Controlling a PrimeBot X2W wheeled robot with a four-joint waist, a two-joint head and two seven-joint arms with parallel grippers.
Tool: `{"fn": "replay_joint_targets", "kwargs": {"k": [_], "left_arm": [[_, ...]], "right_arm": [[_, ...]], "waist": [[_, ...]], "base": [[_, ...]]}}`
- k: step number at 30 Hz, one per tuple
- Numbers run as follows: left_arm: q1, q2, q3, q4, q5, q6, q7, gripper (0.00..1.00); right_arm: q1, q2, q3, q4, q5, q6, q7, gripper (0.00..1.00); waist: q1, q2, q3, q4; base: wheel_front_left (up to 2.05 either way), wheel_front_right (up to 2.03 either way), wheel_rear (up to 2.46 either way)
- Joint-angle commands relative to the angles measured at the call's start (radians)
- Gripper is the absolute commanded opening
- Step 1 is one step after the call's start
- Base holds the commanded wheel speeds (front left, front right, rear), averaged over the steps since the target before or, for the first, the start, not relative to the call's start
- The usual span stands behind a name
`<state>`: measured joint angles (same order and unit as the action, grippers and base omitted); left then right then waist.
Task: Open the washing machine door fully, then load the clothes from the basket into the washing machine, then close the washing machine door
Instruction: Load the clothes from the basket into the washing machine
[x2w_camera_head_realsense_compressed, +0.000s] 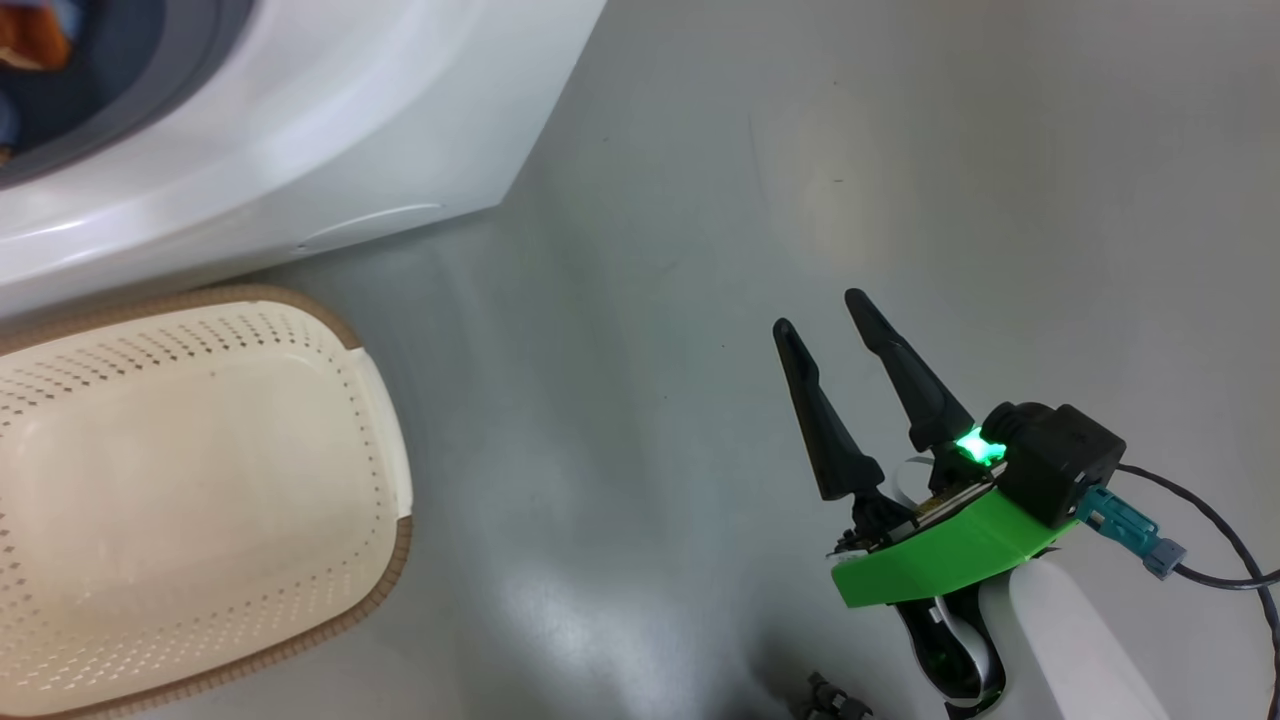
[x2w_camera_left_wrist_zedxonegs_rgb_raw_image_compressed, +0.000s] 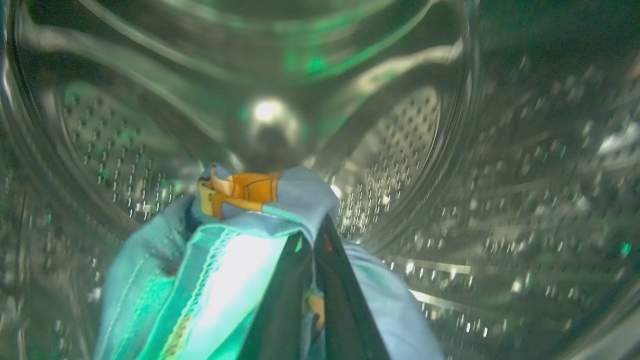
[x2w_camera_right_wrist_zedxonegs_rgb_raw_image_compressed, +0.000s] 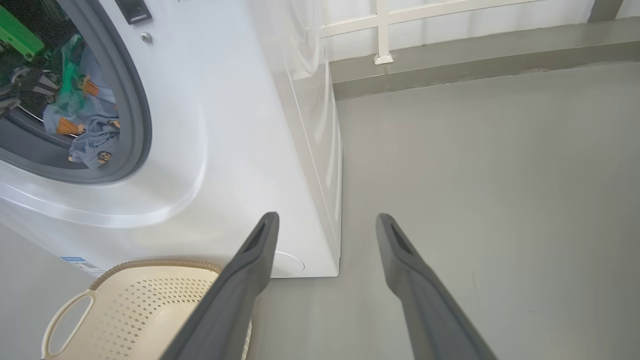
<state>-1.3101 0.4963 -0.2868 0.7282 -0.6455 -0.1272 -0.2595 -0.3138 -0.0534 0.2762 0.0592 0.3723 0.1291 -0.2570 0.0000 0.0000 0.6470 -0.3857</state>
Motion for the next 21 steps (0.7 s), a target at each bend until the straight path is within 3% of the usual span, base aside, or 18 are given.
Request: {"fn": "replay_joint_targets", "kwargs": {"k": [1, 9, 21], "left_arm": [[0.020, 0.031, 0.010, -0.005, 0.015, 0.002, -0.002, 1.00], [0.004, -0.009, -0.066, 0.159, 0.014, -0.003, 0.009, 1.00], [0.031, -0.001, -0.171, 0.166, -0.063, -0.003, 0.001, 1.00]], "right_arm": [[0.000, 0.003, 0.021, -0.018, 0.003, 0.002, -0.005, 1.00], [-0.010, 0.003, 0.022, -0.008, -0.002, 0.002, -0.005, 1.00], [-0.016, 0.003, -0.002, -0.002, 0.000, 0.002, -0.005, 1.00]], "waist": [[0.0000, 0.0000, -0.005, 0.006], [0.0000, 0.0000, -0.016, 0.031], [0.0000, 0.0000, -0.038, 0.076]], "base": [[0.00, 0.00, 0.00], [0.00, 0.00, 0.00], [0.00, 0.00, 0.00]]}}
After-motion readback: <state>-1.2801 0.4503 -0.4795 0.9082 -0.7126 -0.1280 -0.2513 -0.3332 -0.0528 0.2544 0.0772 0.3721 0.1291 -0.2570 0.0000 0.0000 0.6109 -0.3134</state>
